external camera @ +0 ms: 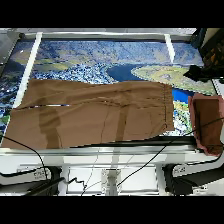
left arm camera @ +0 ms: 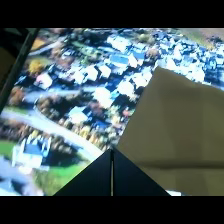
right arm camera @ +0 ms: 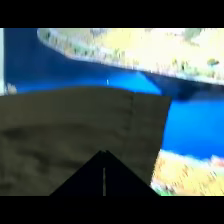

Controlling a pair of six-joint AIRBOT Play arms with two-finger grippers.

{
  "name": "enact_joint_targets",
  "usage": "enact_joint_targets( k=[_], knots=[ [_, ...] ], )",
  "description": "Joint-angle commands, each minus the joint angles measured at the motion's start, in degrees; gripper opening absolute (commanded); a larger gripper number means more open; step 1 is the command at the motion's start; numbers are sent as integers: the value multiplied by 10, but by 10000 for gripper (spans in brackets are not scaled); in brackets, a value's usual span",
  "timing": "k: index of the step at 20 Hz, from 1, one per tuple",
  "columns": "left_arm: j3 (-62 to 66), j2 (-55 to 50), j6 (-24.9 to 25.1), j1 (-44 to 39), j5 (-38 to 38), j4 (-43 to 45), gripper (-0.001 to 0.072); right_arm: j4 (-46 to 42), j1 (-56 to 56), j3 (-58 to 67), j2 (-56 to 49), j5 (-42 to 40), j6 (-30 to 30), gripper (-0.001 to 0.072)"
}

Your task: Fold the clothes and pants, and hang the long-sleeved shirts on hangers.

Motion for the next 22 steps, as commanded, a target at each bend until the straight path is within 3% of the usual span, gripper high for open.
enact_joint_targets(
  k=[1, 3, 5, 7, 10, 11, 12, 13, 18, 19, 22],
  knots=[
    [-1, 42, 9, 51, -145, 0, 19, -84, -34, -6, 73, 101, 2, 28],
    [-7, 48, 45, 108, -216, -35, 18, -78, -66, -72, 123, 87, 2, 28],
    [-53, 77, 55, 182, -210, -55, 18, -71, -101, -173, 170, 86, -7, 28],
    [-136, 111, 54, 274, -181, -77, 19, -72, -120, -266, 205, 73, -42, 29],
    [-261, 134, 56, 402, -106, -190, 23, -75, -124, -349, 225, 72, -63, 29],
    [-289, 129, 56, 433, -94, -213, 162, -73, -124, -357, 225, 74, -62, 29],
    [-310, 120, 62, 452, -84, -216, 462, -71, -124, -357, 225, 79, -61, 29],
    [-328, 109, 78, 465, -81, -216, 644, -66, -124, -357, 227, 81, -61, 29],
    [-366, 26, 229, 474, -79, -215, 625, -45, -124, -356, 233, 87, -60, 29],
    [-366, 9, 240, 477, -76, -215, 573, -40, -124, -356, 233, 87, -57, 29],
    [-366, -27, 268, 484, -62, -216, 565, -20, -124, -356, 233, 87, -45, 29]
  ],
)
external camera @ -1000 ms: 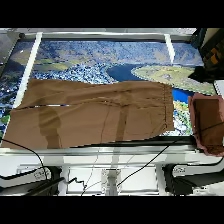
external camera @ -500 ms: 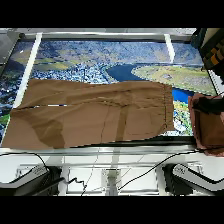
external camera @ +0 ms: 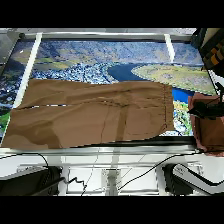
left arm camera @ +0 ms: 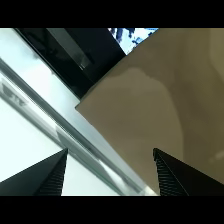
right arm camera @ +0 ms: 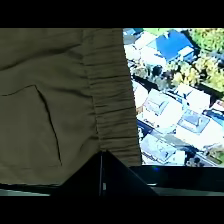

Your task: Fold the clothes and pants, and hang the long-sleeved shirts on hangers.

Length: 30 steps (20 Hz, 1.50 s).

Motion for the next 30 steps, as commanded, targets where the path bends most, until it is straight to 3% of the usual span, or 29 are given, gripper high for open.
enact_joint_targets(
  k=[1, 10, 16, 17, 21, 24, 27, 28, 29, 30],
  knots=[
    [-7, -42, 57, 10, 20, -4, 565, 28, 0, -2, 1, 2, 10, 29],
    [-37, -71, 85, 13, 55, -59, 565, 91, 0, -2, 2, 3, 14, 29],
    [-79, -71, 108, 16, 79, -104, 524, 74, 0, -2, 32, 25, 15, 29],
    [-78, -70, 109, 16, 89, -124, 497, 66, -1, -2, 46, 19, 19, 29],
    [-78, -70, 136, 16, 94, -200, 51, 4, -1, -19, 108, 25, 57, 29],
    [-78, -68, 141, 16, 94, -219, 19, -26, -1, -90, 178, 30, 76, 29],
    [-77, -65, 147, 16, 94, -234, 19, -38, -1, -173, 264, 9, 148, 28],
    [-77, -65, 147, 16, 94, -240, 19, -38, 0, -198, 286, -4, 173, 49],
    [-77, -65, 147, 16, 93, -249, 19, -38, 0, -219, 300, -14, 186, 219],
    [-77, -65, 147, 16, 91, -257, 19, -40, 0, -237, 303, -14, 211, 456]
  ],
)
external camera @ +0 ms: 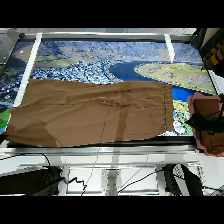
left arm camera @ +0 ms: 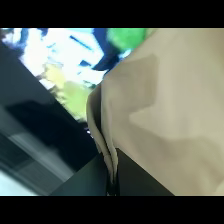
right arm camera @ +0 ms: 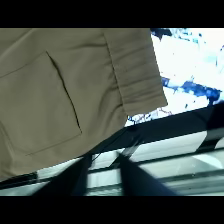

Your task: Fold the clothes and pants, and hang the long-sleeved shirts on hangers.

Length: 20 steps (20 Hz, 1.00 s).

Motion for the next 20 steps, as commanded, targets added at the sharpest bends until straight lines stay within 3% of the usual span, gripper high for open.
enact_joint_targets(
  k=[1, 4, 8, 15, 17, 18, 20],
  knots=[
    [0, 1, 3, 0, -5, -32, 19, -12, 0, -73, 45, -19, 81, 485],
    [0, 1, 4, 0, -8, -34, 19, -11, 0, -139, 45, -35, 118, 485],
    [0, 1, 3, 0, -10, -34, 19, 23, 0, -220, 45, -144, 169, 476],
    [0, 1, 3, 0, -23, -36, 19, 87, 0, -279, 44, -319, 166, 450],
    [0, 1, 3, 0, -25, -37, 19, 95, 0, -279, 34, -345, 166, 435],
    [0, 1, 3, 0, -25, -39, 20, 105, 0, -280, 24, -353, 166, 381],
    [0, 1, 2, 0, -26, -56, 20, 147, 0, -282, -10, -363, 131, 381]
  ],
)
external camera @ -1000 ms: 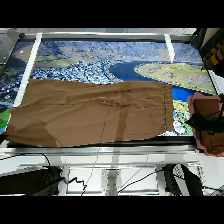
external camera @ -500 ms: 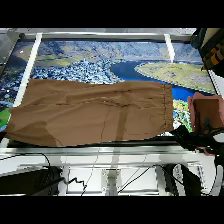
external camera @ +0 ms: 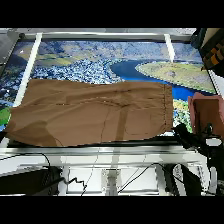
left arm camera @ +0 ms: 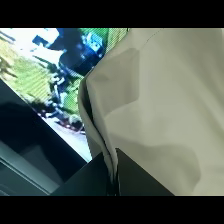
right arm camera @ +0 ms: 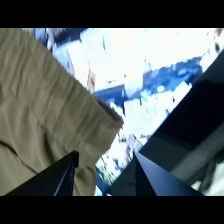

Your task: Fold the clothes and pants, and hang the long-sleeved shirts on hangers.

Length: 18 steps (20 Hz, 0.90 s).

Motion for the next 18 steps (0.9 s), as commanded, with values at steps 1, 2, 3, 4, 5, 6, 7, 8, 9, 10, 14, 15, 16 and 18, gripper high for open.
enact_joint_targets(
  k=[1, 2, 3, 4, 5, 6, 7, 8, 9, 10, 14, 15, 16, 18],
  knots=[
    [0, 0, -3, 0, -3, -27, 20, 75, 1, -5, -47, -31, -57, 383],
    [0, 0, -4, 0, -3, -40, 20, 103, 2, -5, -68, -26, -84, 388],
    [0, 0, -4, 0, -3, -51, 19, 122, 6, -5, -85, -22, -101, 394],
    [0, 0, -4, 0, -3, -58, 19, 136, 13, -5, -101, -21, -112, 395],
    [0, 0, -4, 0, -3, -59, 20, 149, 23, -5, -115, -24, -122, 396],
    [0, 0, -4, 0, -3, -58, 19, 163, 31, -5, -125, -32, -138, 395],
    [0, 0, -4, 0, -3, -58, 19, 169, 37, -4, -128, -41, -150, 389],
    [0, 0, -4, 0, -6, -59, 19, 168, 40, -3, -127, -53, -158, 322],
    [0, 0, -4, 0, -12, -59, 19, 168, 40, 0, -127, -55, -160, 170],
    [0, 0, -4, 0, -24, -65, 19, 168, 40, 8, -127, -50, -160, 30],
    [1, 21, 2, 0, -75, -157, 18, 163, 40, 75, -121, 61, -169, 28],
    [1, 39, 8, 0, -73, -158, 18, 153, 40, 96, -108, 90, -171, 28],
    [1, 59, 16, 1, -66, -157, 18, 142, 40, 113, -92, 108, -169, 28],
    [1, 107, 16, 1, -31, -153, 17, 100, 40, 145, -50, 121, -112, 28]
  ],
)
